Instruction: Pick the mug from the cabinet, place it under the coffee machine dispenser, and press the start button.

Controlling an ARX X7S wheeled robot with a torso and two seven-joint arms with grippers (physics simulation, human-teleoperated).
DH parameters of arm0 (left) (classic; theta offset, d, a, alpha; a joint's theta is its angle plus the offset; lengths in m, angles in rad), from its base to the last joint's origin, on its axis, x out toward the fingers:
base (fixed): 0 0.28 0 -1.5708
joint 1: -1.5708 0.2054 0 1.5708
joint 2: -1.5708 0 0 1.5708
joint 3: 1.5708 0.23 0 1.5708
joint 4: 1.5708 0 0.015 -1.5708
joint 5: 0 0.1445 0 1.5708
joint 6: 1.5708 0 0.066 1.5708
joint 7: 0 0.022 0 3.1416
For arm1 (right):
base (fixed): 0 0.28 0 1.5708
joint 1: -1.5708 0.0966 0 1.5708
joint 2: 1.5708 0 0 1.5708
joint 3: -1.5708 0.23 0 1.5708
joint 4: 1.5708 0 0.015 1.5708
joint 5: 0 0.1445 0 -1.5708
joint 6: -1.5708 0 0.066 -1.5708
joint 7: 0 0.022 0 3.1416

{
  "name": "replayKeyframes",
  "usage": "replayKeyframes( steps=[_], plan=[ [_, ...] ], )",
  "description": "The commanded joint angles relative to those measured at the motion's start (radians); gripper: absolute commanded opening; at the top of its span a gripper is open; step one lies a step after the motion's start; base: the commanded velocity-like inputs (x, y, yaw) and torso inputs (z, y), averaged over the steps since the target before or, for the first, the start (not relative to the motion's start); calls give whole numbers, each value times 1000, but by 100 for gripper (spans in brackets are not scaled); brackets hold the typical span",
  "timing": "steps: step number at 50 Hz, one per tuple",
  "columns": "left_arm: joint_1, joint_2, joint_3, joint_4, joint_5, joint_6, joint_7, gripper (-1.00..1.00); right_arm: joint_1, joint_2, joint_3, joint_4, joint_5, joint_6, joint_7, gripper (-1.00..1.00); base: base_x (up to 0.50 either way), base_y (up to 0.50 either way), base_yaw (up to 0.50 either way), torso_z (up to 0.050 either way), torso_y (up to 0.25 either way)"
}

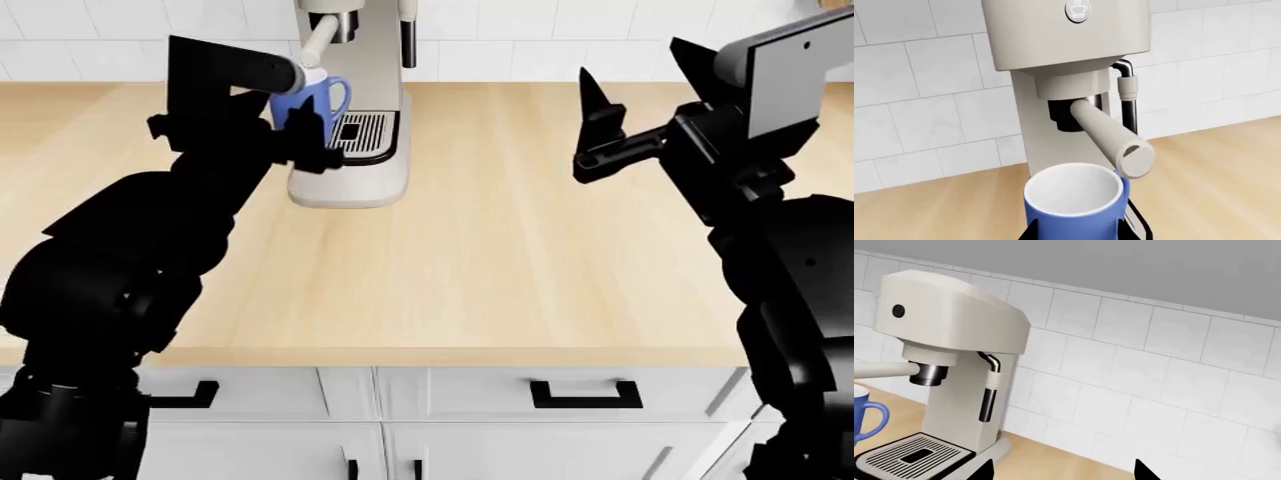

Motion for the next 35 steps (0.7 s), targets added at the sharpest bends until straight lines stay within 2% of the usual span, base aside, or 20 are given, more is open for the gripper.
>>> replayKeyframes(
  steps=[1, 35],
  plan=[
    [-43, 24, 20, -87, 20, 41, 7, -100, -9, 7, 10, 2, 5, -10, 0, 100, 0, 0, 0, 0, 0],
    [-103, 70, 60, -243, 48, 126, 47, -100, -20, 13, 8, 17, 7, -40, 5, 100, 0, 0, 0, 0, 1]
  ],
)
